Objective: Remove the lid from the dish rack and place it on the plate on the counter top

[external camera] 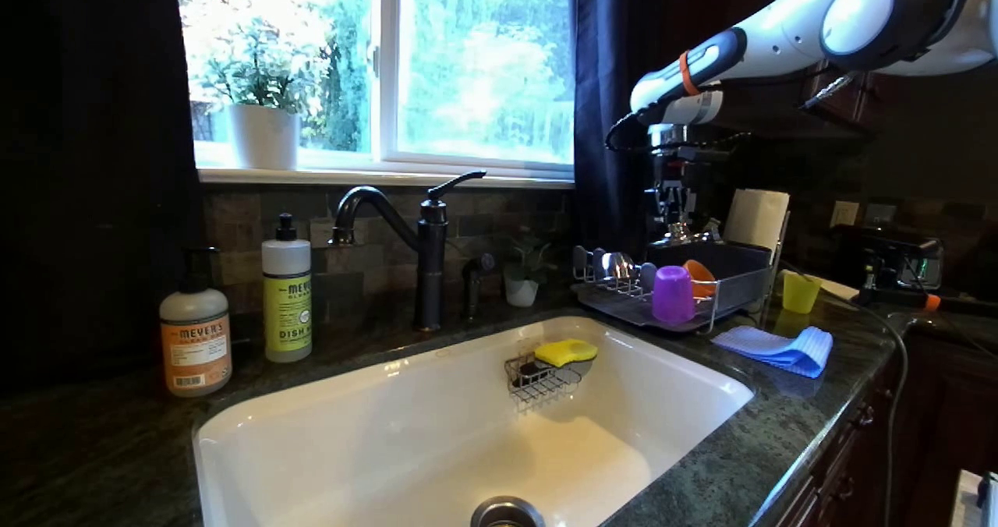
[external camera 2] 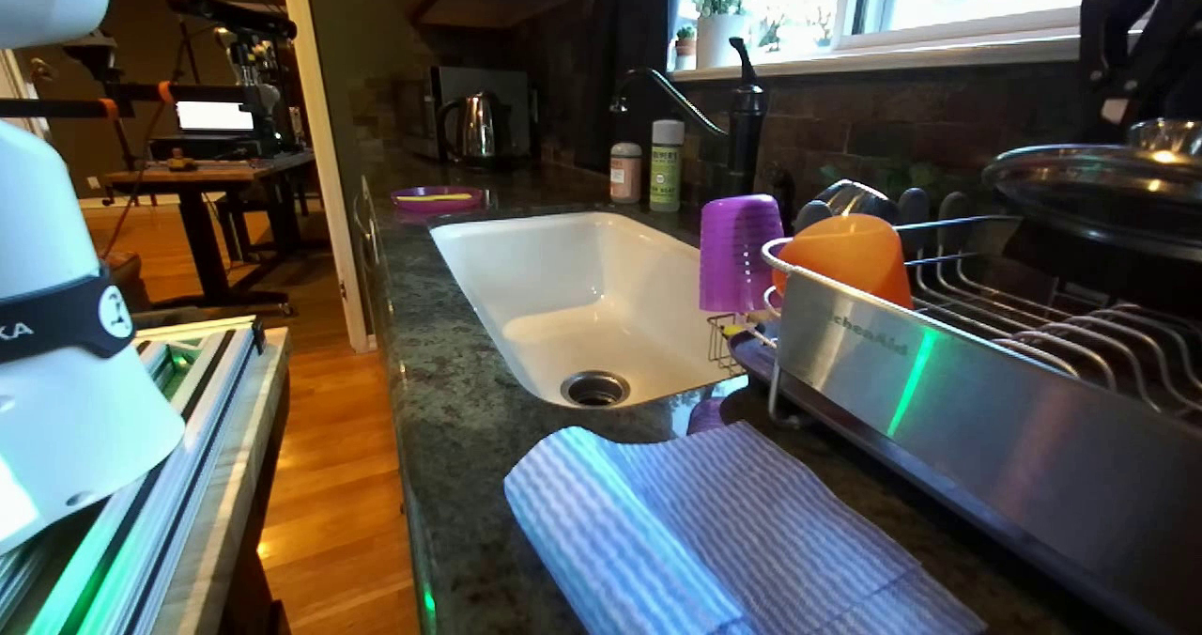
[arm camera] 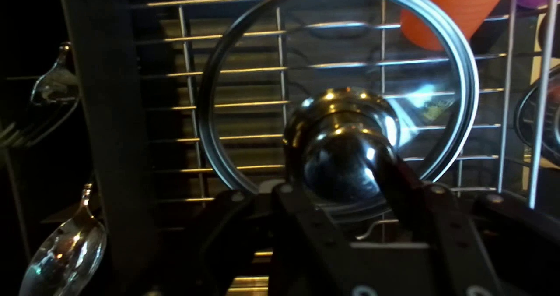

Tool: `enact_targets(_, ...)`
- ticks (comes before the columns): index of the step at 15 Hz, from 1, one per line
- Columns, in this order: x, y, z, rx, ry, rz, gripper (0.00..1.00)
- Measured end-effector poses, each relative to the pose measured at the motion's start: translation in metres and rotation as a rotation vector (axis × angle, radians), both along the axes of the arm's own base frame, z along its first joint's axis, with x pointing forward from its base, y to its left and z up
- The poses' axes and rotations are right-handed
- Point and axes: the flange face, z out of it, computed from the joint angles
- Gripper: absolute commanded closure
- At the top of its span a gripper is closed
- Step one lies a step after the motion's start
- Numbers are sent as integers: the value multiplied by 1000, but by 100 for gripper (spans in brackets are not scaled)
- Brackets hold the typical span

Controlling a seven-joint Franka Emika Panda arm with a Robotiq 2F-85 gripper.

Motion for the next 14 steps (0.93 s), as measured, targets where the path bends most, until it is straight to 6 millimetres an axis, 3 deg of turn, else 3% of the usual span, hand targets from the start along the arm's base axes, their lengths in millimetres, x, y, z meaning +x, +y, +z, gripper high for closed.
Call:
enact_targets(2, 0, 1, 9, 3, -18, -3, 76)
enact_targets(5, 4, 3, 2, 4, -49, -24, 76)
enact_targets(10, 20, 3, -43, -16, -197, -97, 76)
enact_targets(14, 23, 16, -72, 10, -225, -139, 76)
